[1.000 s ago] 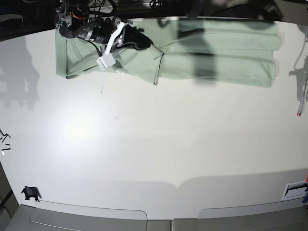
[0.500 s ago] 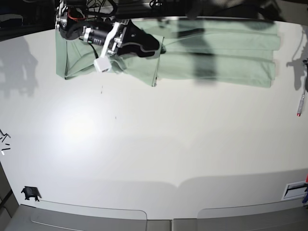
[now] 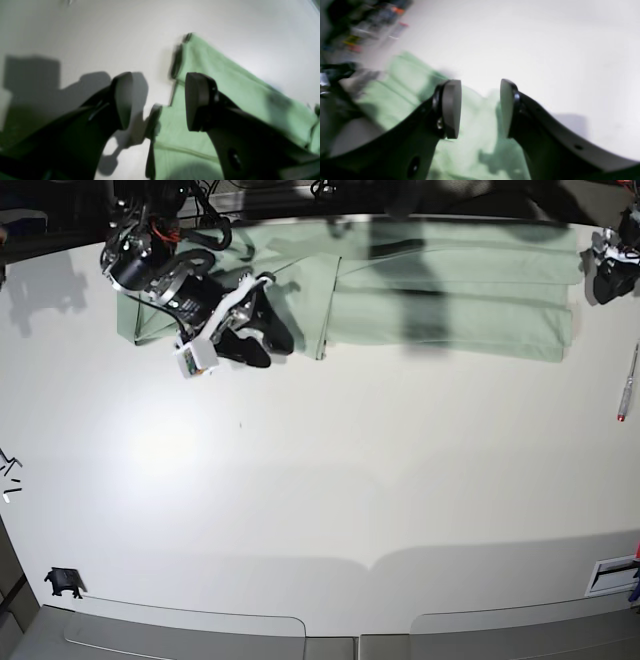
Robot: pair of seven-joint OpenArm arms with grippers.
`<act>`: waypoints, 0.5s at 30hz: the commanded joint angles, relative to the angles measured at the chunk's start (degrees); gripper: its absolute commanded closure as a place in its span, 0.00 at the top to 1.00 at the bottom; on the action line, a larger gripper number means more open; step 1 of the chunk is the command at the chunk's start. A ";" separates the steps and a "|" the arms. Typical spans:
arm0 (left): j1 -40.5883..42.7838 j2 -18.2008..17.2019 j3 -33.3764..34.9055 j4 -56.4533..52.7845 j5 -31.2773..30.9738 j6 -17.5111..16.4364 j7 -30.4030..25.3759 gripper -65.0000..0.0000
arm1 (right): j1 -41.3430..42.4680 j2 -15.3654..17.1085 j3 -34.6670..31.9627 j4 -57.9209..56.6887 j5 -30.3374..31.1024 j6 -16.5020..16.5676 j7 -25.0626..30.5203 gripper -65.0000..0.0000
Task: Fold the T-shirt properly
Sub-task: 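Grasp the loose sleeve with the right gripper and fold it over, then grasp the folded end with the left gripper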
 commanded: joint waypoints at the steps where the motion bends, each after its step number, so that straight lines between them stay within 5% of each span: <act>1: 0.22 -1.16 -0.55 -0.79 -2.56 -1.66 -1.07 0.48 | 0.46 0.35 0.76 1.01 -0.31 -1.46 2.64 0.37; 5: 0.20 -1.14 -0.55 -5.73 -5.57 -3.71 0.24 0.48 | 0.46 0.37 3.74 1.01 -7.58 -8.35 5.64 0.37; 9: 0.13 -1.14 -0.55 -7.21 -11.61 -3.71 4.13 0.48 | 0.48 0.37 9.73 1.01 -14.84 -9.40 11.34 0.37; 15: -2.80 -1.16 -0.28 -8.59 -11.37 -3.71 5.51 0.48 | 2.21 1.70 18.10 0.81 -14.56 -11.52 10.91 0.37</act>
